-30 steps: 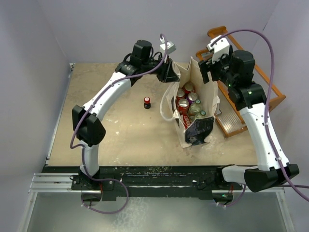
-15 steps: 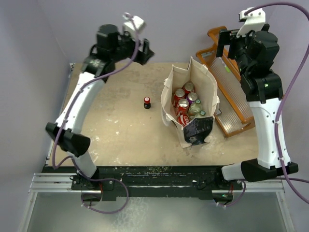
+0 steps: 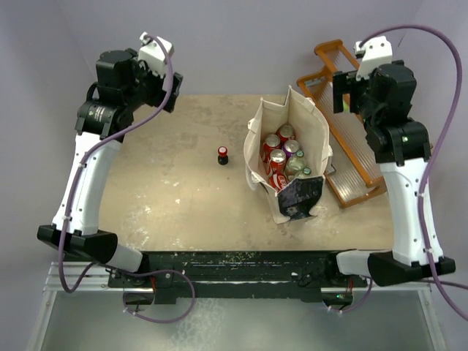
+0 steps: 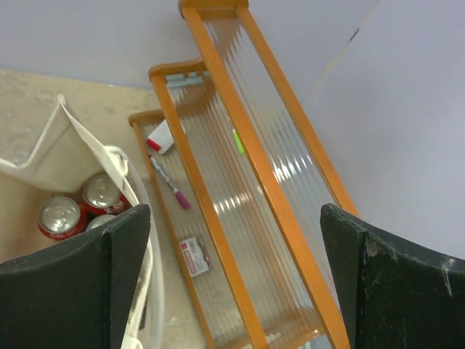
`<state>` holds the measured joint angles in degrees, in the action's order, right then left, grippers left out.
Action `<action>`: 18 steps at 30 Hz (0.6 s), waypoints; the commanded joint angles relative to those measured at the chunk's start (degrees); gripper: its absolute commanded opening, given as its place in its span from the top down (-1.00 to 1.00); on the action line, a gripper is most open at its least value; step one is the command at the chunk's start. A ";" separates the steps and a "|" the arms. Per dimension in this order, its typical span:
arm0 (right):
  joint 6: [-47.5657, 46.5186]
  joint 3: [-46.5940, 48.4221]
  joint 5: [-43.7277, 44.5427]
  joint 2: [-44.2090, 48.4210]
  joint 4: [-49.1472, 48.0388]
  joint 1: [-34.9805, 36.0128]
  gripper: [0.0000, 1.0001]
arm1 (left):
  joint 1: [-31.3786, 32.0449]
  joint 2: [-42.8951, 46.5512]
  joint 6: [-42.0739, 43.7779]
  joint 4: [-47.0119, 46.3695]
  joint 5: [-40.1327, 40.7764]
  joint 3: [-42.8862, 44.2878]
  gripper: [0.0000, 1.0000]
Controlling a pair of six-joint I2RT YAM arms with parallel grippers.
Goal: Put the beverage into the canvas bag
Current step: Reset both arms
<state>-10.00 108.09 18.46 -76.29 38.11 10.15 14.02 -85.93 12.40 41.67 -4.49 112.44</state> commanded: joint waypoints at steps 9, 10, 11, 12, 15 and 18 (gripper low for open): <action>2.16 -22.24 -3.64 22.81 -14.54 -1.19 -1.00 | -2.34 19.60 -6.44 -15.28 3.94 -27.34 -0.98; 2.77 -24.80 -3.28 24.24 -15.50 -1.18 -1.00 | -2.33 20.53 -7.60 -16.12 3.31 -28.93 -0.98; 3.16 -26.85 -2.78 25.65 -16.25 -1.19 -1.00 | -2.38 21.54 -8.01 -17.28 2.33 -30.69 -0.98; 3.36 -28.96 -2.40 26.99 -16.95 -1.19 -1.00 | -2.47 22.57 -8.00 -18.45 1.45 -32.53 -0.98; 2.84 -33.27 -3.65 29.85 -18.40 -4.00 -1.00 | -3.71 26.40 -7.67 -21.39 -0.96 -37.46 -0.98; 2.16 -34.97 -5.87 32.06 -17.95 -6.90 -1.00 | -5.87 28.21 -6.73 -21.48 -2.81 -38.94 -0.98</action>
<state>-8.14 74.83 15.03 -46.00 24.49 6.20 10.70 -60.66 6.59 26.24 -3.81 74.98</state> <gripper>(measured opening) 0.998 0.990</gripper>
